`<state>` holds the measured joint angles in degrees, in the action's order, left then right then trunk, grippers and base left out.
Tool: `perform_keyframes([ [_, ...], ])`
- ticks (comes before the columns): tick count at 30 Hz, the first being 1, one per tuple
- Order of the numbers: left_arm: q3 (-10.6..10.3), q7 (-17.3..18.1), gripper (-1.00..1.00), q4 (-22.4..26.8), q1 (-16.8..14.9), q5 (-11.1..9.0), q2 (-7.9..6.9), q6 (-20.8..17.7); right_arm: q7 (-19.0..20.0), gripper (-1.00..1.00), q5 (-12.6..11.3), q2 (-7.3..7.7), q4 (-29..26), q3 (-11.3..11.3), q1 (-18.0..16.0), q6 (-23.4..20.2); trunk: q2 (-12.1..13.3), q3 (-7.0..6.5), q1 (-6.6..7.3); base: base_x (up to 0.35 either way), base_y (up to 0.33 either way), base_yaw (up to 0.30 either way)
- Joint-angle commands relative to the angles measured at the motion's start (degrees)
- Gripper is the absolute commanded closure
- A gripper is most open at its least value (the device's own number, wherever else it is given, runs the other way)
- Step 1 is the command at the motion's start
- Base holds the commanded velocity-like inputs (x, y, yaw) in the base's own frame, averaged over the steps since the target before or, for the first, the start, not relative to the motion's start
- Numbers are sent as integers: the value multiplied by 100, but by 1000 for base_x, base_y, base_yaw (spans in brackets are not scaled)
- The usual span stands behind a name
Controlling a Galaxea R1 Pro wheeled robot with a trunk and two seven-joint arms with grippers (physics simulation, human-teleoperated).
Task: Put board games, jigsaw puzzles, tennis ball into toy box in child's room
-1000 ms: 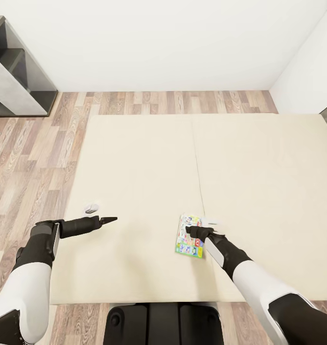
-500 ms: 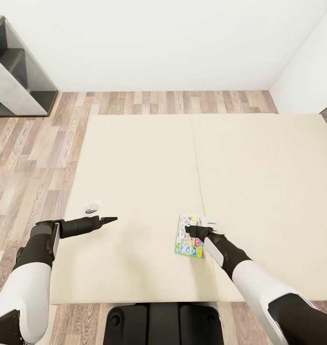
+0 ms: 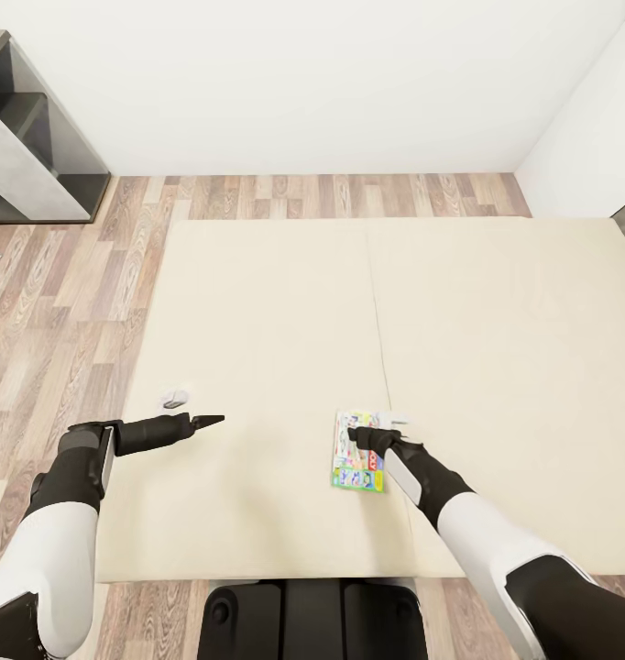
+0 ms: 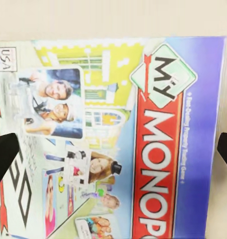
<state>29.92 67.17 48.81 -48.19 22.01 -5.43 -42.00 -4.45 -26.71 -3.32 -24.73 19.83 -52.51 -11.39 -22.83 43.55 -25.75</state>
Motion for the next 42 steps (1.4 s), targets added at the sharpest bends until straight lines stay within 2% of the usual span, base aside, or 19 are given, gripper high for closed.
perform_keyframes([
  [1, 23, 58, -100, 6, -6, 58, 5, -45, -47, -100, -52, 1, -8, 47, -7, -21, -9, 7, -3, 0, 0, 0],
  [42, 23, 35, -100, 5, -6, 67, 7, -45, -47, -100, -48, -1, 162, 73, -14, -47, -9, 7, -3, 0, 0, 0],
])
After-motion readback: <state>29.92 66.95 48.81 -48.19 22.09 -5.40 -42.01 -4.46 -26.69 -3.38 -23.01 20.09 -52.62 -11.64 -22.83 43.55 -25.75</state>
